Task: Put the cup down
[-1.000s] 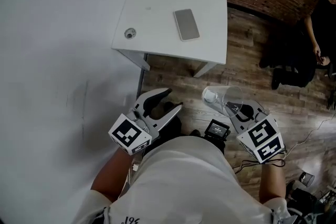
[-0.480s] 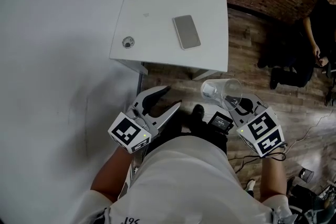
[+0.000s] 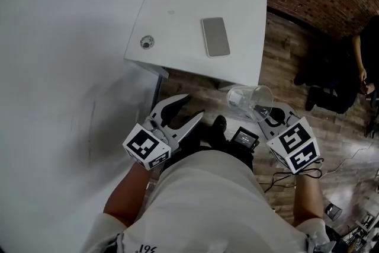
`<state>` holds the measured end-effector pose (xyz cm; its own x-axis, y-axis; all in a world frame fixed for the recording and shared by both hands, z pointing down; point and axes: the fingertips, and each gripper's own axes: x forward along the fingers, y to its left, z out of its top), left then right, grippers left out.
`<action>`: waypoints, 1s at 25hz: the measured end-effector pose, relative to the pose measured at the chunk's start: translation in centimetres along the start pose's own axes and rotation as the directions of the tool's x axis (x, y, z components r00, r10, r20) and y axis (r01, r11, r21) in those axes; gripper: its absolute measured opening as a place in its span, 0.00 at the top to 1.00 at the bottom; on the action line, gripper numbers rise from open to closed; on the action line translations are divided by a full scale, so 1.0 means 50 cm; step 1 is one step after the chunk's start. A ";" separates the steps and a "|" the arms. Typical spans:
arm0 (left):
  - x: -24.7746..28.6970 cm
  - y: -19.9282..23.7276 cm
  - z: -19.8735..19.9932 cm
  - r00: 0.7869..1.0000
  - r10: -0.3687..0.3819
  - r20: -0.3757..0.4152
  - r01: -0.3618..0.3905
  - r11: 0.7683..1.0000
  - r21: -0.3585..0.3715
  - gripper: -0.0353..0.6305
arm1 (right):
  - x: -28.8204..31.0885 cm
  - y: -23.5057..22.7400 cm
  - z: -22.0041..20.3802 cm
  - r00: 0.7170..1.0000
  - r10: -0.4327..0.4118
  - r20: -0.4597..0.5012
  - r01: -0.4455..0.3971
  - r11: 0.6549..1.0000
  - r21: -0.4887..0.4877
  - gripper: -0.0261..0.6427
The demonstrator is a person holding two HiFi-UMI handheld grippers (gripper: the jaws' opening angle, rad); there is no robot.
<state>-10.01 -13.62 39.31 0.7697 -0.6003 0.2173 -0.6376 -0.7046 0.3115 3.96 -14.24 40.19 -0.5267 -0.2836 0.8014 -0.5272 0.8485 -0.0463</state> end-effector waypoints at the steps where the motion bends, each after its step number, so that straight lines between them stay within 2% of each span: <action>1: 0.004 0.007 -0.001 1.000 0.005 0.001 -0.005 1.000 -0.002 0.68 | 0.006 -0.006 0.003 1.000 0.002 -0.003 -0.002 1.000 -0.007 0.92; 7: 0.051 0.042 0.024 1.000 0.009 0.012 -0.010 1.000 0.018 0.68 | 0.025 -0.071 0.044 1.000 -0.005 0.000 0.005 0.998 -0.056 0.92; 16: 0.110 0.100 0.057 1.000 0.000 0.013 -0.001 0.996 0.088 0.68 | 0.092 -0.143 0.107 0.999 -0.013 -0.033 0.009 0.992 -0.127 0.92; 25: 0.172 0.174 -0.005 0.998 0.031 -0.046 -0.025 0.993 0.118 0.68 | 0.230 -0.191 0.089 0.990 0.002 -0.143 -0.020 0.992 -0.122 0.92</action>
<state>-8.91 -24.81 44.11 0.7505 -0.6037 0.2688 -0.6562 -0.7291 0.1943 -0.02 -27.62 47.19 -0.4268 -0.2145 0.8785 -0.4314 0.9021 0.0106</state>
